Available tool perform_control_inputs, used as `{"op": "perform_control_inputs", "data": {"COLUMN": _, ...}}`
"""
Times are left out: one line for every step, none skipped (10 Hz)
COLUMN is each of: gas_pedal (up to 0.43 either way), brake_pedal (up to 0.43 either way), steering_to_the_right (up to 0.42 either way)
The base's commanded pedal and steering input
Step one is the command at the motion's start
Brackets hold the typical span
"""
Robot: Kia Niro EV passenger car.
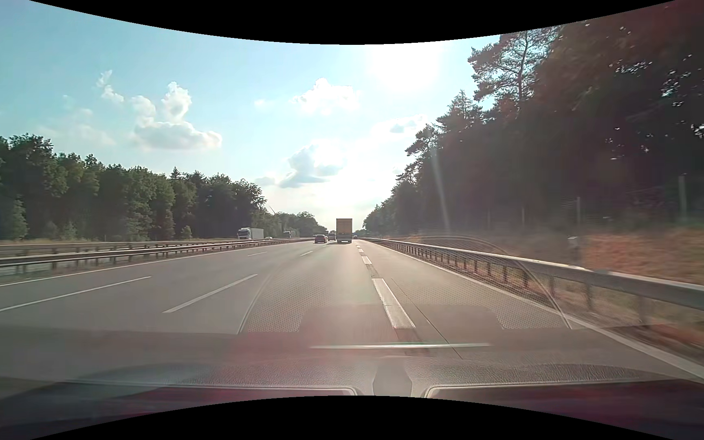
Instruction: Follow the waypoints while adhering to traffic rules and regulations
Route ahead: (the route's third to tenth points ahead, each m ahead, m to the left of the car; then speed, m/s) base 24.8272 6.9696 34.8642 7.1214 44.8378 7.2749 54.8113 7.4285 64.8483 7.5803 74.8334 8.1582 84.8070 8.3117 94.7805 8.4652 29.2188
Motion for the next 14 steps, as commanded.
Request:
{"op": "perform_control_inputs", "data": {"gas_pedal": 0.299, "brake_pedal": 0.0, "steering_to_the_right": 0.0}}
{"op": "perform_control_inputs", "data": {"gas_pedal": 0.299, "brake_pedal": 0.0, "steering_to_the_right": -0.002}}
{"op": "perform_control_inputs", "data": {"gas_pedal": 0.299, "brake_pedal": 0.0, "steering_to_the_right": -0.002}}
{"op": "perform_control_inputs", "data": {"gas_pedal": 0.299, "brake_pedal": 0.0, "steering_to_the_right": -0.003}}
{"op": "perform_control_inputs", "data": {"gas_pedal": 0.26, "brake_pedal": 0.0, "steering_to_the_right": -0.003}}
{"op": "perform_control_inputs", "data": {"gas_pedal": 0.228, "brake_pedal": 0.0, "steering_to_the_right": -0.003}}
{"op": "perform_control_inputs", "data": {"gas_pedal": 0.22, "brake_pedal": 0.0, "steering_to_the_right": -0.003}}
{"op": "perform_control_inputs", "data": {"gas_pedal": 0.22, "brake_pedal": 0.0, "steering_to_the_right": -0.004}}
{"op": "perform_control_inputs", "data": {"gas_pedal": 0.22, "brake_pedal": 0.0, "steering_to_the_right": -0.004}}
{"op": "perform_control_inputs", "data": {"gas_pedal": 0.209, "brake_pedal": 0.0, "steering_to_the_right": -0.005}}
{"op": "perform_control_inputs", "data": {"gas_pedal": 0.209, "brake_pedal": 0.0, "steering_to_the_right": -0.006}}
{"op": "perform_control_inputs", "data": {"gas_pedal": 0.209, "brake_pedal": 0.0, "steering_to_the_right": -0.006}}
{"op": "perform_control_inputs", "data": {"gas_pedal": 0.209, "brake_pedal": 0.0, "steering_to_the_right": -0.007}}
{"op": "perform_control_inputs", "data": {"gas_pedal": 0.209, "brake_pedal": 0.0, "steering_to_the_right": -0.007}}
